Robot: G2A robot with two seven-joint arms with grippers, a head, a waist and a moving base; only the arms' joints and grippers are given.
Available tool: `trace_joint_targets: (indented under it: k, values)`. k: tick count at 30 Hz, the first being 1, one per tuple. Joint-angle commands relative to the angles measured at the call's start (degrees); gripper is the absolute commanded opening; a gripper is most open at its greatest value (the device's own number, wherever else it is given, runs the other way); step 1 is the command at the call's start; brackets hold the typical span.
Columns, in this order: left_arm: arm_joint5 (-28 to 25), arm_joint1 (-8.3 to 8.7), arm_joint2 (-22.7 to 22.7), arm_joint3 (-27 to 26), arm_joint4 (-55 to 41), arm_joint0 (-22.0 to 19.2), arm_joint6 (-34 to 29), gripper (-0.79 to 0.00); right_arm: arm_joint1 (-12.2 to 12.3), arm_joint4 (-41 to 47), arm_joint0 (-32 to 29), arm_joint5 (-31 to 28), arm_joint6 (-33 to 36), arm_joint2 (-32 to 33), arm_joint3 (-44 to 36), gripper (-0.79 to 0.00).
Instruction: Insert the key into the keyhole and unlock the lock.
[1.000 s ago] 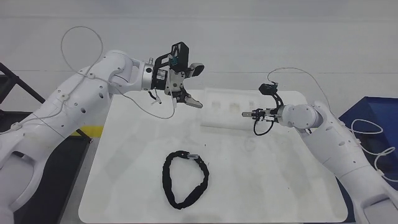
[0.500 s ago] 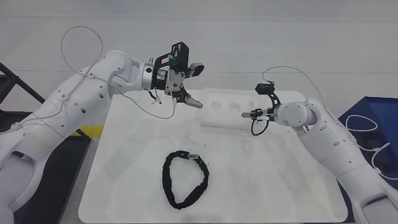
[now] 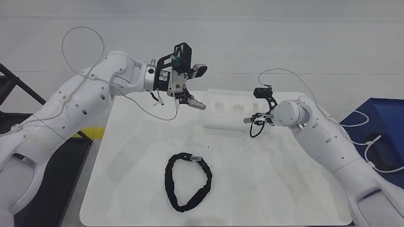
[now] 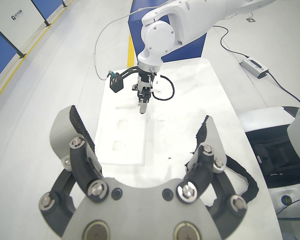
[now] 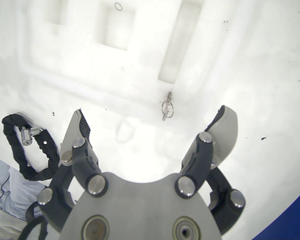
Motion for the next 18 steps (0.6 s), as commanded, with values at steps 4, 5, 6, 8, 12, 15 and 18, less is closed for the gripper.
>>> trace_joint_targets:
  k: [4, 5, 6, 8, 12, 15, 18]
  values:
    - [0.00, 0.00, 0.00, 0.00, 0.00, 0.00, 0.00, 0.000, -1.05, -1.19, 1.14, 0.79, 0.97, -0.91, 2.42, -0.425]
    - [0.00, 0.00, 0.00, 0.00, 0.00, 0.00, 0.00, 0.000, -1.23, -1.29, 1.33, 0.97, 1.00, -0.97, 2.81, -0.431]
    - [0.00, 0.00, 0.00, 0.00, 0.00, 0.00, 0.00, 0.000, -1.40, -1.33, 1.42, 1.12, 0.95, -1.00, 3.20, -0.443]
    - [0.00, 0.00, 0.00, 0.00, 0.00, 0.00, 0.00, 0.000, -1.71, -1.45, 1.59, 1.33, 0.98, -1.06, 3.92, -0.471]
    - [0.00, 0.00, 0.00, 0.00, 0.00, 0.00, 0.00, 0.000, -2.29, -2.16, 1.87, 1.90, 1.28, -1.33, 4.93, -0.554]
    - [0.00, 0.00, 0.00, 0.00, 0.00, 0.00, 0.00, 0.000, -2.75, -2.49, 1.88, 2.25, 1.50, -1.57, 5.51, -0.603]
    - [0.00, 0.00, 0.00, 0.00, 0.00, 0.00, 0.00, 0.000, -3.21, -2.55, 1.89, 2.35, 1.43, -1.69, 6.24, -0.603]
